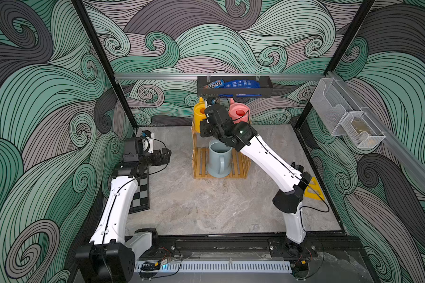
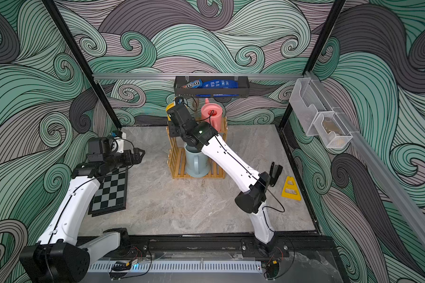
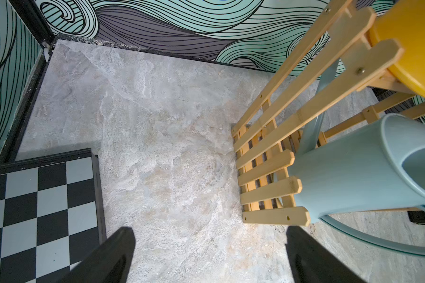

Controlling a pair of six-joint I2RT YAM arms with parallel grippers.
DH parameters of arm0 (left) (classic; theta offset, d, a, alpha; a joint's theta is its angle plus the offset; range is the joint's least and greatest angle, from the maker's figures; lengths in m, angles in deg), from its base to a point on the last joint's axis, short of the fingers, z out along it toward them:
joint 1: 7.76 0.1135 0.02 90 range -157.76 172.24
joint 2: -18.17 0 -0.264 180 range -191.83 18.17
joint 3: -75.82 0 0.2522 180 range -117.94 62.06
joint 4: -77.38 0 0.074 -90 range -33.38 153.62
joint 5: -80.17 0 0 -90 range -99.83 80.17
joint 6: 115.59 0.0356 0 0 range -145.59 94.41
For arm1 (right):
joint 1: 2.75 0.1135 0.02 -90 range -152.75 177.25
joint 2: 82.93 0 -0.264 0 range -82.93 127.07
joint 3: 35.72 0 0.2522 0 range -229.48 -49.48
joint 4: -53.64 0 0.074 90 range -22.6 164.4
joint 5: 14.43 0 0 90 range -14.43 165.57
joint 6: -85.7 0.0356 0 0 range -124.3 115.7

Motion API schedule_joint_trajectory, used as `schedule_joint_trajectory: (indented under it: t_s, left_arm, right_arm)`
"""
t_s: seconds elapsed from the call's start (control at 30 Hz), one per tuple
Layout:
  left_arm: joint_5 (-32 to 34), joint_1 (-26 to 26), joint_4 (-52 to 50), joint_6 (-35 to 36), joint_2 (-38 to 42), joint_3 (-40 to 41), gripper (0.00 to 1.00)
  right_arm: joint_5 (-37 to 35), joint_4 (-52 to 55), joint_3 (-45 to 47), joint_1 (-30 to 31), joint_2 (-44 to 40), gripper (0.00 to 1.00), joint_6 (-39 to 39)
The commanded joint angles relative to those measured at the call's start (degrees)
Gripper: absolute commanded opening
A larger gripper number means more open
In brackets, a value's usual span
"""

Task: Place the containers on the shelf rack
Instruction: 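Place the container on the shelf.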

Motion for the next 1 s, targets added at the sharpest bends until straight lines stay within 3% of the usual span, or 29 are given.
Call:
schedule_joint_trajectory:
  t_s: [0.0,0.27,0.53,0.8,0.9,0.97]
  left_arm:
    - [-0.51,-0.68,-0.4,0.64,0.2,-1.34,0.99]
    - [1.3,-2.43,-0.9,1.0,-0.24,-2.03,0.99]
    - [2.54,-2.89,-0.67,1.88,-0.21,-1.75,0.99]
    - [5.6,-2.74,2.1,4.0,-0.76,-0.28,0.99]
    - [6.54,-2.76,3.57,4.53,-0.89,0.68,0.99]
    - [4.76,-2.79,3.71,5.43,-1.14,0.7,0.99]
  right_arm:
    - [-1.66,-1.35,-1.25,-0.35,1.32,0.2,1.21]
    - [-6.37,-2.6,-2.38,1.06,1.6,0.21,-0.85]
    - [-6.39,-2.09,-5.84,2.67,0.61,0.45,-2.16]
    - [-7.89,-4.11,-4.05,5.71,-8.25,0.53,-5.31]
    - [-7.91,-7.41,1.86,5.65,-14.03,0.58,-8.07]
    - [-7.36,-11.42,8.2,5.3,-18.63,0.68,-10.64]
